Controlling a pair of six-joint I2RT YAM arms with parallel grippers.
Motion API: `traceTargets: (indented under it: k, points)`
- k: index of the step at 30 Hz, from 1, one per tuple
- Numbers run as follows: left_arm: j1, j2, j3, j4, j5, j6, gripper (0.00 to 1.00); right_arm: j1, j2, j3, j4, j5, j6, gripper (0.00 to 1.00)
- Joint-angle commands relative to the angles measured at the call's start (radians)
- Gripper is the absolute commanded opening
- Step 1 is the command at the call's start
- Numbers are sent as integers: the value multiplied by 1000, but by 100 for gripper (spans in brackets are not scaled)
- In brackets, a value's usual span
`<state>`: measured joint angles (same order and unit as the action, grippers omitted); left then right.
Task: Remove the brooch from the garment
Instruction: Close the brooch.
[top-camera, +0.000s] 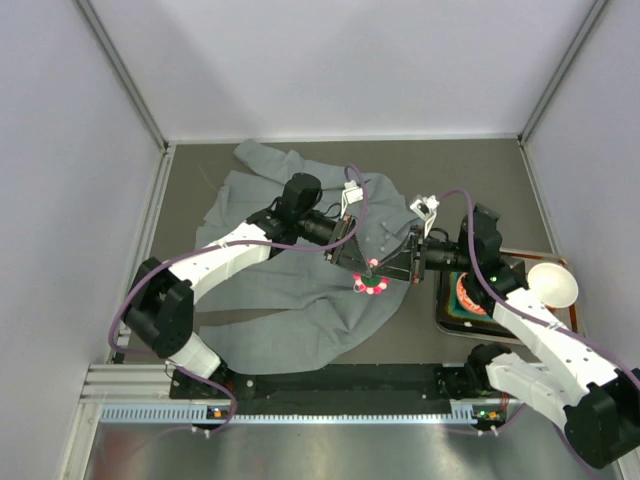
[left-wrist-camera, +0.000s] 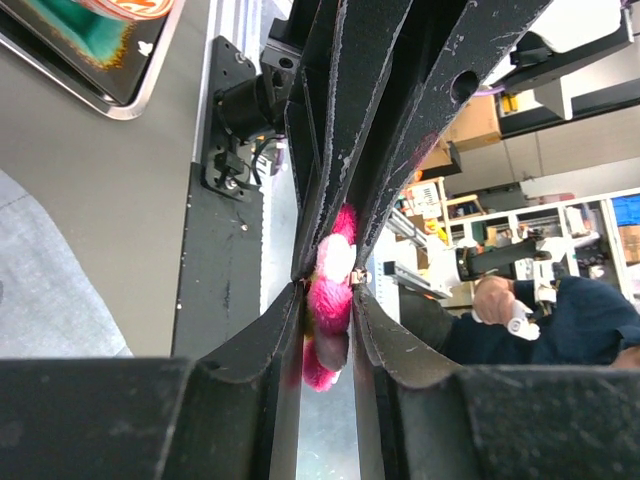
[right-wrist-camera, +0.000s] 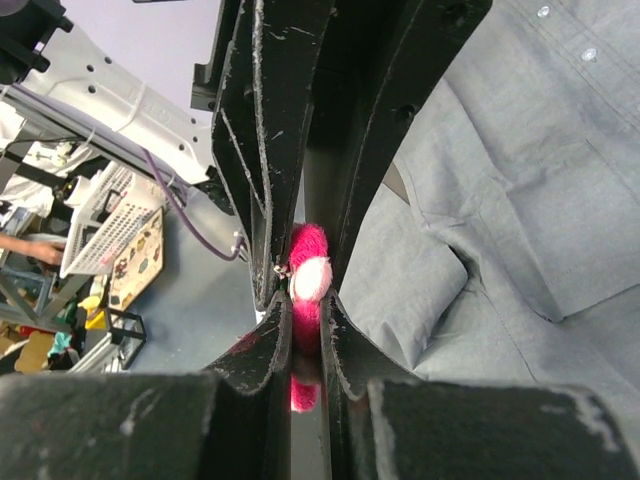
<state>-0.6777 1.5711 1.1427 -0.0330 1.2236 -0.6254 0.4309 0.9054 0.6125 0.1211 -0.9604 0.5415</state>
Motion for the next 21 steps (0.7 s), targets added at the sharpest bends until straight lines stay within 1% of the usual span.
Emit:
traceTargets:
  k: [1, 6, 7, 8, 12, 17, 21]
  points:
    - [-69, -16, 107, -104, -142, 125, 23, 51, 12, 64, 22, 69, -52, 0]
    - [-79, -19, 137, -156, -177, 164, 24, 68, 13, 73, 9, 83, -54, 0]
    - [-83, -19, 146, -177, -206, 200, 24, 68, 12, 75, 3, 86, -55, 0]
    - [-86, -20, 156, -233, -225, 222, 24, 66, 10, 75, -1, 91, -55, 0]
    - [-94, -23, 181, -283, -266, 262, 24, 69, 4, 75, -6, 95, -54, 0]
    - [-106, -26, 192, -298, -280, 294, 25, 78, 7, 89, -29, 104, -64, 0]
    - [-109, -20, 190, -300, -277, 290, 25, 85, 0, 92, -29, 117, -69, 0]
